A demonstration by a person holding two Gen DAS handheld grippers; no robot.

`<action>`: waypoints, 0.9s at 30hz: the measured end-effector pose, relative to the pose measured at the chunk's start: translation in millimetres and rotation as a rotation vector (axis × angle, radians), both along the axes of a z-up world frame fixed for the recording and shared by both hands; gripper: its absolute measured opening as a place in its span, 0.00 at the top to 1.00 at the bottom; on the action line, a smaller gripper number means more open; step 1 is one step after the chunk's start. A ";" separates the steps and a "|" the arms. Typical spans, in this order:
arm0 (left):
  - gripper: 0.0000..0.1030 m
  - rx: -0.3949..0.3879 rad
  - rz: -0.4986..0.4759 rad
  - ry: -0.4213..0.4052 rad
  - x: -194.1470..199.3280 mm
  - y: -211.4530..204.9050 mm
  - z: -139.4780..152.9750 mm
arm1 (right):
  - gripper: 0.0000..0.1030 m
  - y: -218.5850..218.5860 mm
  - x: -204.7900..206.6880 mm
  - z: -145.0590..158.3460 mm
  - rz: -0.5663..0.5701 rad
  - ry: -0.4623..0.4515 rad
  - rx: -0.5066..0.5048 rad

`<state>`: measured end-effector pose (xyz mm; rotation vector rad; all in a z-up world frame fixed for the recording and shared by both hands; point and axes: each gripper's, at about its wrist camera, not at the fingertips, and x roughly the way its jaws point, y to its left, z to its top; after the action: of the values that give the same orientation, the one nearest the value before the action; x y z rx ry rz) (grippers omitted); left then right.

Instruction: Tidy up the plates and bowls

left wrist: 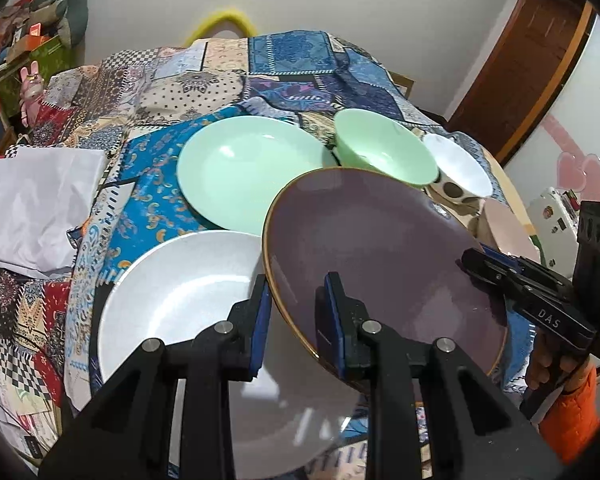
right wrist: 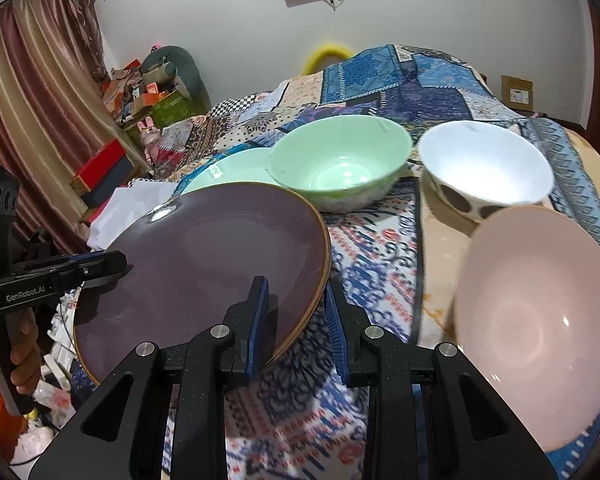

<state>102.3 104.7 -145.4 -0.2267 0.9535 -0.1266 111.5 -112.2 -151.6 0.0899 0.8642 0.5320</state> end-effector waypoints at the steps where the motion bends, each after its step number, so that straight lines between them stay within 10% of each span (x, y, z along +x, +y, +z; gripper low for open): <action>1: 0.75 -0.001 -0.001 0.001 -0.8 -2.3 0.2 | 0.75 -2.8 -1.6 0.1 -0.003 0.000 0.000; 27: 0.75 -0.003 -0.050 0.086 -7.6 -56.5 -31.8 | 0.75 -52.4 -29.4 -16.4 -0.064 0.028 -0.019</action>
<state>94.7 48.2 -177.2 -0.2129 1.0452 -0.1653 82.2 -164.5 -168.0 0.1069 0.8905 0.4637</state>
